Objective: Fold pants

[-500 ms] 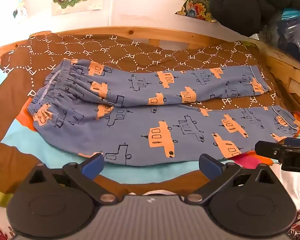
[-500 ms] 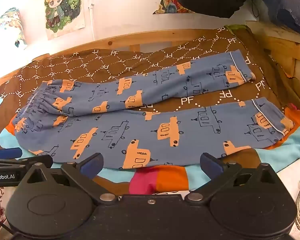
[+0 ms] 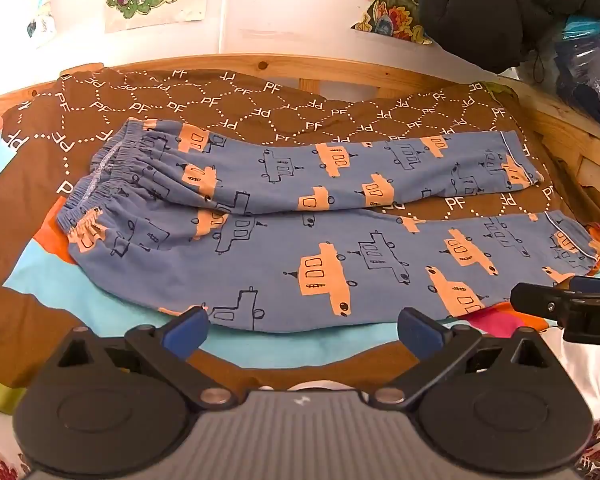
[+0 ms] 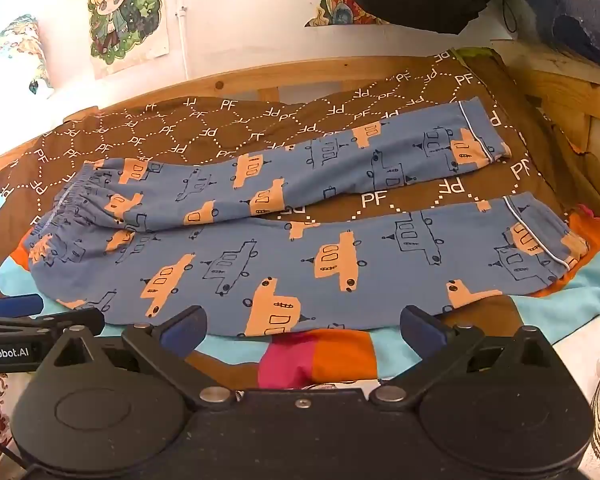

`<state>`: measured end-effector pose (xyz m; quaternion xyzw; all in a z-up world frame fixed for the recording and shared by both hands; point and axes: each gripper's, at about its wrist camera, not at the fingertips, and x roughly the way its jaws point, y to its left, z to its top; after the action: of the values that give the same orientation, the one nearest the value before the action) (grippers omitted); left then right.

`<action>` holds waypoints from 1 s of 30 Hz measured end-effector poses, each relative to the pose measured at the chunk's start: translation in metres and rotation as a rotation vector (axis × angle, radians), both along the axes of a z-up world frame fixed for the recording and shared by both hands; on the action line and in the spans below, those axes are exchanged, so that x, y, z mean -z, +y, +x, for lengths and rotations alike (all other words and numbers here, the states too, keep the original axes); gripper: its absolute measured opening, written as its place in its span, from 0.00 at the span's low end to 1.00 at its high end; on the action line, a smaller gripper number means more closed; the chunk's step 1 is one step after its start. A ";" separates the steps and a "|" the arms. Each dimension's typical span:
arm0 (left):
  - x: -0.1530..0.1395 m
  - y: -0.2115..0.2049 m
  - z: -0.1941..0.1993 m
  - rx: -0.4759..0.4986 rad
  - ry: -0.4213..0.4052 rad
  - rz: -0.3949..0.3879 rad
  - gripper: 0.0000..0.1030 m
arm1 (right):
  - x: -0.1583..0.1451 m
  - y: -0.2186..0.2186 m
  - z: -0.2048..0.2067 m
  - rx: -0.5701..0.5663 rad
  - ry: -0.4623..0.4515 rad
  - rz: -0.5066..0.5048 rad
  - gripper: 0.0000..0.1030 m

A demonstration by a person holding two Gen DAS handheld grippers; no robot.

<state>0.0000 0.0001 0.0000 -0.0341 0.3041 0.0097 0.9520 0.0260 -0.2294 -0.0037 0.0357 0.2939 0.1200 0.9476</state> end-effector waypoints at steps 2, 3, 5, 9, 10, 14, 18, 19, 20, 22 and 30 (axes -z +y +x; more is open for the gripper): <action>0.000 0.000 0.000 0.000 0.000 0.000 1.00 | 0.000 0.000 0.000 0.000 0.001 0.000 0.99; 0.000 0.000 0.000 0.000 0.000 0.000 1.00 | 0.000 0.000 0.000 0.000 0.000 0.000 0.99; 0.000 0.000 0.000 0.001 -0.001 0.001 1.00 | 0.000 0.000 0.000 0.000 0.001 0.000 0.99; -0.001 0.003 0.000 0.003 -0.001 0.003 1.00 | 0.000 0.000 0.000 0.000 0.002 -0.001 0.99; -0.001 0.004 0.000 0.003 0.000 0.003 1.00 | 0.000 0.000 0.000 0.000 0.002 0.000 0.99; 0.002 0.005 0.001 0.003 -0.001 0.003 1.00 | 0.000 0.000 0.000 0.000 0.003 0.000 0.99; 0.001 0.004 0.001 0.003 0.000 0.004 1.00 | 0.001 0.000 0.000 0.000 0.004 0.000 0.99; 0.002 0.004 0.001 0.003 -0.001 0.003 1.00 | 0.001 0.000 0.000 0.000 0.004 0.000 0.99; 0.002 0.004 0.001 0.003 -0.001 0.004 1.00 | 0.001 0.000 0.000 0.000 0.004 0.001 0.99; 0.002 0.004 0.001 0.003 -0.001 0.005 1.00 | 0.001 0.000 0.000 0.000 0.004 0.000 0.99; 0.002 0.004 0.001 0.003 0.001 0.005 1.00 | 0.001 0.000 0.000 0.000 0.006 0.001 0.99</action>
<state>0.0008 0.0039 -0.0015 -0.0315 0.3045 0.0091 0.9519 0.0264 -0.2290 -0.0047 0.0363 0.2969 0.1202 0.9466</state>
